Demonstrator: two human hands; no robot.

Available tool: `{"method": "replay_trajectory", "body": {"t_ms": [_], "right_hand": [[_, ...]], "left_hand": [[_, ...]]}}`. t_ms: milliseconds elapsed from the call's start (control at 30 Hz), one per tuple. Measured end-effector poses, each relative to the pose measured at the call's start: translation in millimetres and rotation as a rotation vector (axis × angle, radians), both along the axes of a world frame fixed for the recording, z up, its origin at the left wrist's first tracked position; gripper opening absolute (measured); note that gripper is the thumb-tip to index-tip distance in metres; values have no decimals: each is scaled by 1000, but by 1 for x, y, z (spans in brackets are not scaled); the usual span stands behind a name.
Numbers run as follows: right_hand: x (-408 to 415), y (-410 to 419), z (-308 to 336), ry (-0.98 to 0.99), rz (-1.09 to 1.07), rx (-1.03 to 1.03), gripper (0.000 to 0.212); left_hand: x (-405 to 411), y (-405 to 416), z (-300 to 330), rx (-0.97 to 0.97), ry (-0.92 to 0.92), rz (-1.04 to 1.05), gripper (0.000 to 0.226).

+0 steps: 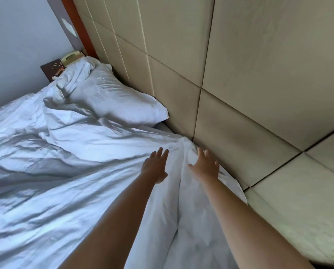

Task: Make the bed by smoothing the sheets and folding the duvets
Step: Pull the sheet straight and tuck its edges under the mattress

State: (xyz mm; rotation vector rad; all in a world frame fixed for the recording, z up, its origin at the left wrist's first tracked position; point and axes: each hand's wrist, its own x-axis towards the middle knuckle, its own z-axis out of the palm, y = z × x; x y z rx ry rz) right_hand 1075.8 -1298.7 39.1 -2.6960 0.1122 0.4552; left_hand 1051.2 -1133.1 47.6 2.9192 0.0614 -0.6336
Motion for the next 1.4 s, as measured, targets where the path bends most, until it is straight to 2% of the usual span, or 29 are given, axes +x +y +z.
{"method": "replay_trajectory", "body": {"t_ms": [167,333,567,700,833,933,1000,1133,1300,1400], "right_hand": [[-36,-21,11,-16,-73,28,70],[-95,-46,9,58,-130,30,69],[-143,-81,-16,113,-225,74,68],[-165,-109,-54,184,-300,82,66],[-178,-144,-94,248,-448,143,71],[-178,-166,-121,316,-607,279,83],[-176,-171,-141,321,-761,492,89],[-175,-158,-160,347,-1049,917,98],[-184,-128,-135,506,-942,1049,78],[-188,-106,-103,312,-843,984,77]], "left_hand": [[-26,-19,9,-38,-22,-48,89],[-67,-50,7,-80,-6,-152,93],[-99,-86,-12,-93,45,-237,93],[-118,-110,-50,-133,175,-233,92],[-134,-136,-94,-200,351,-271,100],[-134,-153,-123,-216,408,-266,115],[-132,-161,-140,-197,411,-225,121],[-137,-160,-165,-183,363,-120,117],[-146,-144,-171,-268,272,36,107],[-152,-137,-155,-458,197,103,106]]}}
